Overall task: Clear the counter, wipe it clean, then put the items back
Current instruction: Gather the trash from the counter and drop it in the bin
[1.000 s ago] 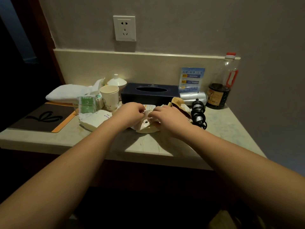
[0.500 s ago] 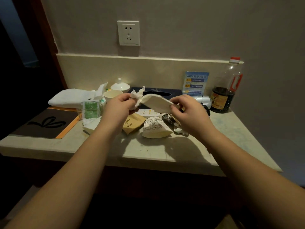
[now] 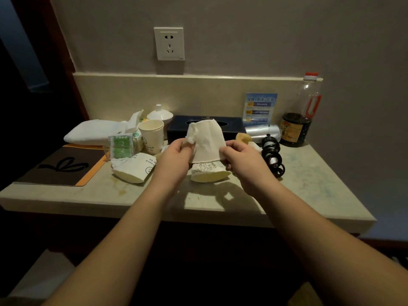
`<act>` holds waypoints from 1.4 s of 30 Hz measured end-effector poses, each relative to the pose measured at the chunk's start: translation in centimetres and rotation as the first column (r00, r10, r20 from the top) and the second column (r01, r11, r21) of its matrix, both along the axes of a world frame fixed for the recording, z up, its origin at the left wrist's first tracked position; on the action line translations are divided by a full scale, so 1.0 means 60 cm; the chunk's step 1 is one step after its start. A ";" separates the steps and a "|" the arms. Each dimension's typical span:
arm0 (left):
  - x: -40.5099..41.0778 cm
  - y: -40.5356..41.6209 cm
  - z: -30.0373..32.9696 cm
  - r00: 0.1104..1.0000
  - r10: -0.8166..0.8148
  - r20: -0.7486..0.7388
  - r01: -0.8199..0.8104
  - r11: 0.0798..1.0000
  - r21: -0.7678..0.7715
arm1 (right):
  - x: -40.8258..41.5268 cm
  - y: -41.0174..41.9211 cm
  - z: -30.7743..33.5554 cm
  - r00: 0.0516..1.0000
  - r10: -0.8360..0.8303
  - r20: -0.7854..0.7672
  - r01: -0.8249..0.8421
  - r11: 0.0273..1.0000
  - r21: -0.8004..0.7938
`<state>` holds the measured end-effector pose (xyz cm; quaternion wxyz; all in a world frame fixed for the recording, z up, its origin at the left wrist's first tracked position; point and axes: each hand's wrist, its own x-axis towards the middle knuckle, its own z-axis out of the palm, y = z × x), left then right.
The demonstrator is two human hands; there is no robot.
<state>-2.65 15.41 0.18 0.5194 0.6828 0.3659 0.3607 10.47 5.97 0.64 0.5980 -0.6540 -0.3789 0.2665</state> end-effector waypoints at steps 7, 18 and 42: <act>-0.012 0.022 0.014 0.987 -0.124 0.098 0.146 0.954 -0.262 | 0.052 -0.038 0.024 0.907 0.139 0.397 -0.037 0.967 -0.253; 0.007 0.025 0.015 0.985 0.041 0.166 0.029 0.917 -0.399 | 0.194 0.009 0.017 0.593 0.320 0.739 0.239 0.806 -0.541; 0.021 0.008 0.008 0.971 0.010 0.238 0.087 0.916 -0.392 | 0.140 -0.020 0.012 0.391 0.163 0.906 0.326 0.896 -0.302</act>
